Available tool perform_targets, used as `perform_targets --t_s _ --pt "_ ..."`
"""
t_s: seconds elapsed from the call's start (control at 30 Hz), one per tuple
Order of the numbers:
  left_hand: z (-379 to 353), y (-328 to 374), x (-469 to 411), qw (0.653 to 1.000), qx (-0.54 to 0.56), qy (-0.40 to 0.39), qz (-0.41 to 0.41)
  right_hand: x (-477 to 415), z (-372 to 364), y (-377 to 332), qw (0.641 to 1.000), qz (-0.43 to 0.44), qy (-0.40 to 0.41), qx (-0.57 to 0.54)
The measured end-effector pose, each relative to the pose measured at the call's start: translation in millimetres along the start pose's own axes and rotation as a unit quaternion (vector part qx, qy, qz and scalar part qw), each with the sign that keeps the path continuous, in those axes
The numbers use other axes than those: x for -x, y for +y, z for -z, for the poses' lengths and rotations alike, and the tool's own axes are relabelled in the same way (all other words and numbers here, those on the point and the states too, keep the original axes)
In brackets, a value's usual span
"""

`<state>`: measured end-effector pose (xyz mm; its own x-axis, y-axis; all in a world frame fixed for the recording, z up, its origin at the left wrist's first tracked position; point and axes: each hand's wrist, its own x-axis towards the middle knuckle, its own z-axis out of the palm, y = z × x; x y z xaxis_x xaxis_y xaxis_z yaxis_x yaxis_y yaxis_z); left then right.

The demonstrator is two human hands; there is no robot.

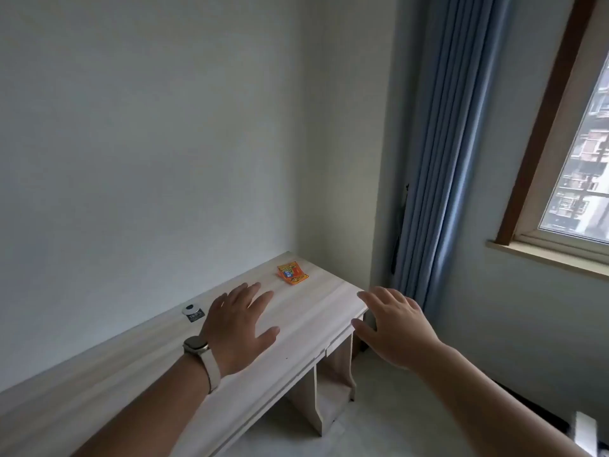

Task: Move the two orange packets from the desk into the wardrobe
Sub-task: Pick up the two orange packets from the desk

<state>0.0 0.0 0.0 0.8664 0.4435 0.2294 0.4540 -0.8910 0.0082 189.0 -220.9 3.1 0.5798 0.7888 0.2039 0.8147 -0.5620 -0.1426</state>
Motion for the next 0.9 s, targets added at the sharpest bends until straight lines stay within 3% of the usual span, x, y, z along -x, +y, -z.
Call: perform_targets --t_s 0.33,0.53,0.73,0.9 --pt "-92.4 -61.6 -156.9 0.999 0.042 0.011 -0.007 -152.1 -44.6 29.2 0.998 -0.017 -0.041 0.035" --pt "-106.2 -96.1 -259.6 0.997 0.059 0.049 -0.024 -257.8 -32.9 33.1 0.998 -0.021 -0.011 0.056" --pt "-130.3 -112.4 -304.1 0.997 0.063 0.022 -0.045 -312.3 -68.9 44.0 0.997 -0.011 -0.066 0.045" --pt "-157.7 -127.8 -329.7 0.998 0.066 -0.007 -0.010 -358.5 -103.9 65.9 0.995 0.010 -0.097 0.025"
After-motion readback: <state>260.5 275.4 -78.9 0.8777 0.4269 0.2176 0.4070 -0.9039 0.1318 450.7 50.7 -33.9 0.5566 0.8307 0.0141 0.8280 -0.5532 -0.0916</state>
